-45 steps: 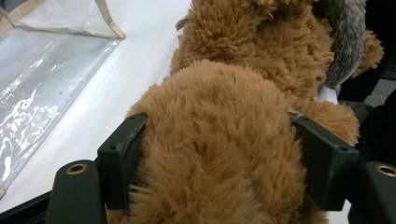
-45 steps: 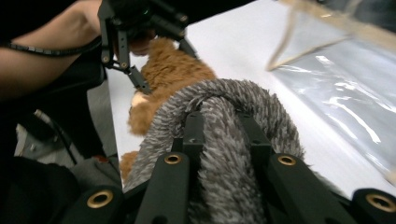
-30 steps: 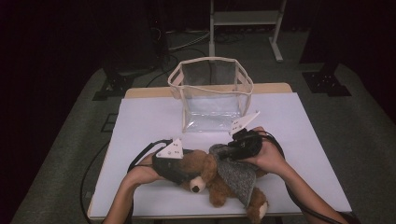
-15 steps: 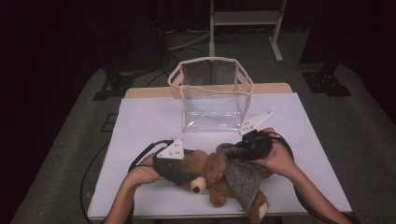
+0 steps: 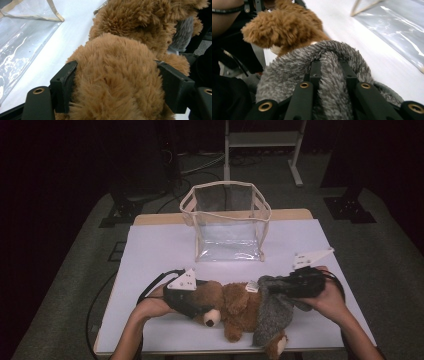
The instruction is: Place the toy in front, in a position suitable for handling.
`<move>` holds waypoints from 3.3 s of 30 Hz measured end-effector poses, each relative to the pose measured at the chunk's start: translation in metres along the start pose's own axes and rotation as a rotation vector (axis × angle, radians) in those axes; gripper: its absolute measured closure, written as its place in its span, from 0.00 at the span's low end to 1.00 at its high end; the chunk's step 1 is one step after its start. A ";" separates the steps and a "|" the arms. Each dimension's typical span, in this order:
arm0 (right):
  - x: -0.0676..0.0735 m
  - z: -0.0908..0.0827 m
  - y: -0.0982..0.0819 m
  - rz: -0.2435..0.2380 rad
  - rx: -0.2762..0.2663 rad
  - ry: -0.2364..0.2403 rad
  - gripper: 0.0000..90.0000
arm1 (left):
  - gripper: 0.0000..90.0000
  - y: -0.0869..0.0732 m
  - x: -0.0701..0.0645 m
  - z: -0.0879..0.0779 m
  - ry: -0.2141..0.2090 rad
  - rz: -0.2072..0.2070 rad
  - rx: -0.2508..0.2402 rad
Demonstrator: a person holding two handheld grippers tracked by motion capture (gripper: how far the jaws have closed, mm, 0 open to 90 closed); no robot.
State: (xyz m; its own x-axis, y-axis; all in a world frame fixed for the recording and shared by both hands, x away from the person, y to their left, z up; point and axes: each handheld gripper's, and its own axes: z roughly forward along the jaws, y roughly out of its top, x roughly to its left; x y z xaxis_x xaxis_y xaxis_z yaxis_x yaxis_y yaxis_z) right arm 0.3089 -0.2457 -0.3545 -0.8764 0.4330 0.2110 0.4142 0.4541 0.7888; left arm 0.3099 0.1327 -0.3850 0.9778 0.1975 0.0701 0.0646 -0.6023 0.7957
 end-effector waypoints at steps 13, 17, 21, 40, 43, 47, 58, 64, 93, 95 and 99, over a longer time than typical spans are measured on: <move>0.043 -0.009 0.091 -0.200 -0.072 0.096 0.84 | 0.27 0.001 0.000 0.000 0.001 0.003 -0.001; 0.060 0.022 0.124 -0.270 -0.017 0.145 0.84 | 0.27 0.002 -0.001 0.000 0.006 0.010 0.001; 0.060 0.073 0.128 -0.273 0.126 0.142 0.82 | 0.27 0.001 -0.001 0.000 0.009 0.021 0.004; 0.040 0.073 0.053 -0.163 0.163 0.118 0.82 | 0.29 -0.005 0.003 -0.014 -0.019 -0.029 -0.021; 0.040 0.071 0.061 -0.168 0.157 0.117 0.84 | 0.40 -0.008 0.002 -0.011 -0.020 -0.021 -0.033; 0.047 0.081 0.083 -0.208 0.147 0.151 0.84 | 0.43 -0.010 0.004 -0.010 -0.023 -0.042 -0.053; 0.057 0.143 0.109 -0.220 0.191 0.194 0.84 | 0.41 -0.013 0.002 -0.011 -0.043 -0.030 -0.059; 0.055 0.110 0.090 -0.244 0.228 0.127 0.84 | 0.38 -0.012 0.002 -0.010 -0.031 -0.036 -0.048; 0.017 0.020 0.035 -0.081 0.046 0.045 0.85 | 0.34 -0.009 -0.001 -0.010 -0.022 -0.005 -0.025; 0.014 0.001 0.032 -0.073 0.029 0.015 0.85 | 0.34 -0.008 -0.001 -0.010 -0.022 -0.004 -0.024; 0.009 -0.047 0.028 -0.050 -0.009 -0.062 0.85 | 0.34 -0.008 0.000 -0.010 -0.023 -0.005 -0.023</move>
State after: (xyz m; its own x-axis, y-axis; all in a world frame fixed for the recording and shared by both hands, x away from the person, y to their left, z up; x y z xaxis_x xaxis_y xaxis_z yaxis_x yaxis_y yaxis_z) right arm 0.3009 -0.2653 -0.3031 -0.8790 0.4573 0.1351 0.3677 0.4696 0.8026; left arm 0.3071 0.1456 -0.3854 0.9818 0.1824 0.0524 0.0652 -0.5837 0.8094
